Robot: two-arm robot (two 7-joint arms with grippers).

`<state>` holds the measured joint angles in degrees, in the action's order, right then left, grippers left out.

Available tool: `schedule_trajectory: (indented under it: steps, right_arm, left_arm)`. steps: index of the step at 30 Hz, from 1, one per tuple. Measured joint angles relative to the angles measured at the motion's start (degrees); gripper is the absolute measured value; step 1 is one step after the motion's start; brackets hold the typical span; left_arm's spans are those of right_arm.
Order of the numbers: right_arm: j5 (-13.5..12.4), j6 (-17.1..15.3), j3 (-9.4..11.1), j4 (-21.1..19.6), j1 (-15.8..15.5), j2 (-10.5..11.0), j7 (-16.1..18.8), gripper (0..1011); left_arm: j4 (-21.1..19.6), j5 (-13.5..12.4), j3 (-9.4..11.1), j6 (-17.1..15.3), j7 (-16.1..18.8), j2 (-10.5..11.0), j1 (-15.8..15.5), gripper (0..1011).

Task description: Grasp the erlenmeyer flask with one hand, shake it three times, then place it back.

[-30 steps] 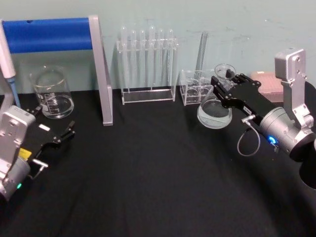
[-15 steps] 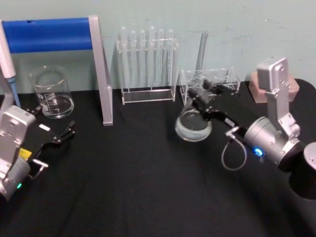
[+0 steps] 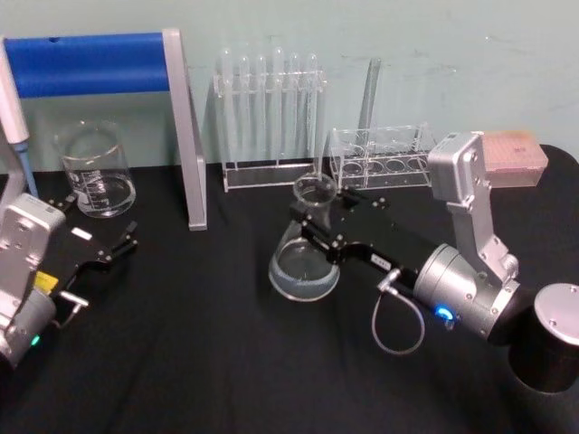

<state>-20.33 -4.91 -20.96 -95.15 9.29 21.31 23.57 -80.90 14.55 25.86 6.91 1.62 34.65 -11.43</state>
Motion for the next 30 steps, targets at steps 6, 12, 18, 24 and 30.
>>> schedule_trajectory:
  steps: [6, 12, 18, 24, 30]
  right_arm:
    - [-0.9, 0.0, -1.7, -1.8, -0.7, 1.1, 1.3, 449]
    - [-1.5, 0.0, -2.9, -2.5, -0.9, 1.9, 1.7, 449]
    - [-1.7, 0.2, -2.8, -1.7, -0.3, 1.9, 0.6, 449]
    - [-1.5, 0.7, -1.0, 0.6, 1.1, 1.4, -1.9, 449]
    - [-1.0, 1.0, 1.0, 3.1, 2.5, 0.8, -4.1, 449]
  left_arm:
    - [0.0, 0.0, 0.0, 0.0, 0.0, 0.0, 0.0, 1001]
    - [0.0, 0.0, 0.0, 0.0, 0.0, 0.0, 0.0, 1001]
    - [0.0, 0.0, 0.0, 0.0, 0.0, 0.0, 0.0, 1001]
    - [0.0, 0.0, 0.0, 0.0, 0.0, 0.0, 0.0, 1001]
    - [0.0, 0.0, 0.0, 0.0, 0.0, 0.0, 0.0, 1001]
